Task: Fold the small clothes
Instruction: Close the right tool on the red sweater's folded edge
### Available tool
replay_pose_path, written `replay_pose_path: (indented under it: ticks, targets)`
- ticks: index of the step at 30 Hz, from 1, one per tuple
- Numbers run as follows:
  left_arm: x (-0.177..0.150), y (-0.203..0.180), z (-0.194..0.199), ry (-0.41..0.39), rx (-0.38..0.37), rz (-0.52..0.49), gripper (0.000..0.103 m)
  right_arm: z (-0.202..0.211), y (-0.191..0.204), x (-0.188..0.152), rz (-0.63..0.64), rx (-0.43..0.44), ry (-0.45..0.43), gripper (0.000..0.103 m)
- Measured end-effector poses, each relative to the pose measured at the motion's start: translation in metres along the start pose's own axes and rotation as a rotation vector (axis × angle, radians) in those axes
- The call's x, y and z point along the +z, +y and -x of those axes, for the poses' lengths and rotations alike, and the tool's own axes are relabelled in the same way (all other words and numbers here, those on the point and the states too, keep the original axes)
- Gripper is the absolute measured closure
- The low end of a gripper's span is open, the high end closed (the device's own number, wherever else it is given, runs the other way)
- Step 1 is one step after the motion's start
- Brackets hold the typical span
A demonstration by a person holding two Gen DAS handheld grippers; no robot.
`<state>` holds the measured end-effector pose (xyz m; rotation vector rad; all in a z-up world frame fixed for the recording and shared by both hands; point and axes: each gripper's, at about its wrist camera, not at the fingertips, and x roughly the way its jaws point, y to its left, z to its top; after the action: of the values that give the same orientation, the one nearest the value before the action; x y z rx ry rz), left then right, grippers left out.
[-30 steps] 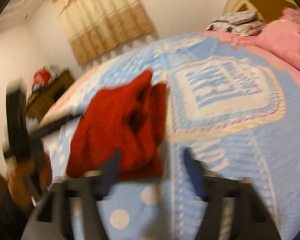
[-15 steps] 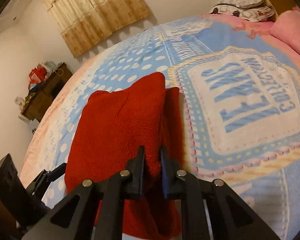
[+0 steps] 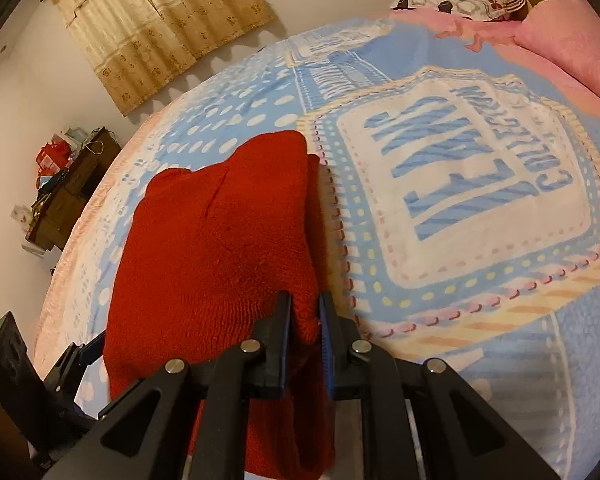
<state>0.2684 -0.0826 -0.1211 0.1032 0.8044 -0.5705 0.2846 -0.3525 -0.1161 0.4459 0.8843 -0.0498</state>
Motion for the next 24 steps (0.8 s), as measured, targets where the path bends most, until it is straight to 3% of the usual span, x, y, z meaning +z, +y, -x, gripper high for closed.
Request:
replay_pose_path:
  ticks: [3,7,9,11,17,21,24]
  targets:
    - [0.000,0.000,-0.003,0.021,-0.007,0.007,0.000,0.007,0.009,-0.005,0.059,-0.033,-0.017,0.089]
    - [-0.001,-0.001,-0.003,0.021,-0.004,0.001,0.000,0.028,0.035,0.002,0.142,-0.086,-0.090,0.077]
    - [-0.001,-0.002,-0.002,0.022,-0.005,0.001,0.000,0.040,0.052,0.006,0.188,-0.099,-0.154,0.065]
    - [0.000,-0.002,-0.003,0.025,-0.008,0.004,0.000,0.045,0.073,0.009,0.240,-0.082,-0.192,0.046]
    - [0.000,-0.002,-0.003,0.026,-0.008,0.004,0.000,0.010,0.107,0.006,0.387,-0.058,-0.093,0.045]
    - [0.000,-0.002,-0.004,0.027,-0.014,0.001,0.000,-0.011,0.082,0.000,0.366,-0.130,-0.028,0.046]
    - [0.000,-0.006,-0.006,0.034,-0.006,-0.018,0.000,-0.009,0.058,-0.004,0.318,-0.076,-0.036,0.047]
